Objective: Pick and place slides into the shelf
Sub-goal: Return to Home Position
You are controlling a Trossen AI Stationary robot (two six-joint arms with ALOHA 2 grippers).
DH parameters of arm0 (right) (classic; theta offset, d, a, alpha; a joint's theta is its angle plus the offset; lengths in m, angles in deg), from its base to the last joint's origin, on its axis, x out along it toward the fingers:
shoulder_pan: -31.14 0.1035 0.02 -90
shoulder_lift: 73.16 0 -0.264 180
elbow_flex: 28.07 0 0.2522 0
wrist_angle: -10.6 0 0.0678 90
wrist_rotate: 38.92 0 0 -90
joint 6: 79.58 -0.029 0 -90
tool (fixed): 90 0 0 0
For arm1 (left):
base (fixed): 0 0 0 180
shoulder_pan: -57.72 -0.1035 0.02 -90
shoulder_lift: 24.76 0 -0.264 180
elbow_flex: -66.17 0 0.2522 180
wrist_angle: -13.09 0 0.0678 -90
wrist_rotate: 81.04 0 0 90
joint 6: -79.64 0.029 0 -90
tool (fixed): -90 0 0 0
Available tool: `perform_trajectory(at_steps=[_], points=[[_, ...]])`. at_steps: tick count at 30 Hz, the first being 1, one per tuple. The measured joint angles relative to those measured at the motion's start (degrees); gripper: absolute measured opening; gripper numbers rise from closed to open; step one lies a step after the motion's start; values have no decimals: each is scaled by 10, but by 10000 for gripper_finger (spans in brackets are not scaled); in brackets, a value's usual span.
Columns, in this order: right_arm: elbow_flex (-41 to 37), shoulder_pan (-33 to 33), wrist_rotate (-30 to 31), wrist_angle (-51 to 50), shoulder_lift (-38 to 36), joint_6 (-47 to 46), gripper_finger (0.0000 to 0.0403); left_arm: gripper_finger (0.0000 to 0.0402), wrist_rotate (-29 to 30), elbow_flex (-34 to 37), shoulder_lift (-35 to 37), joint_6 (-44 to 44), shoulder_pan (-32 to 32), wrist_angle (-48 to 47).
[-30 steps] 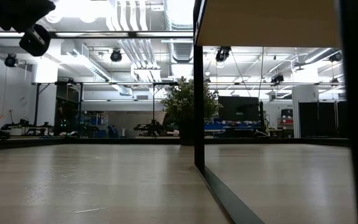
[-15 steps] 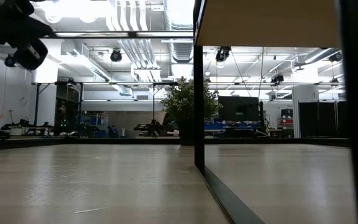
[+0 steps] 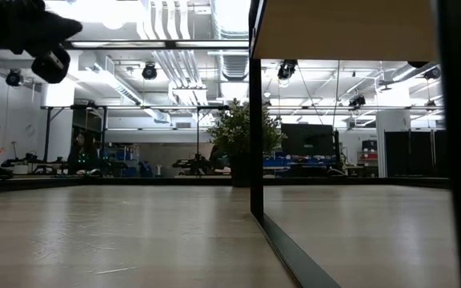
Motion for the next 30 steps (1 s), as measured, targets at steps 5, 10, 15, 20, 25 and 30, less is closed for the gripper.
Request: perform_trajectory(at_steps=[5,10,15,20,25,30], points=[[0,0,-1,-1,0,-3,8,0,0,59,0,31,0,160],[0,0,-1,-1,0,-3,8,0,-3,123,0,25,0,295],[0,0,-15,-1,0,-5,8,0,-8,136,-1,17,0,307],[-3,0,-15,-47,0,-6,8,0,-21,137,0,14,0,251],[-5,0,-16,-76,0,-4,8,0,-21,137,0,-8,0,171],[-6,0,-16,-122,0,-11,8,0,-24,137,0,-16,0,153]])
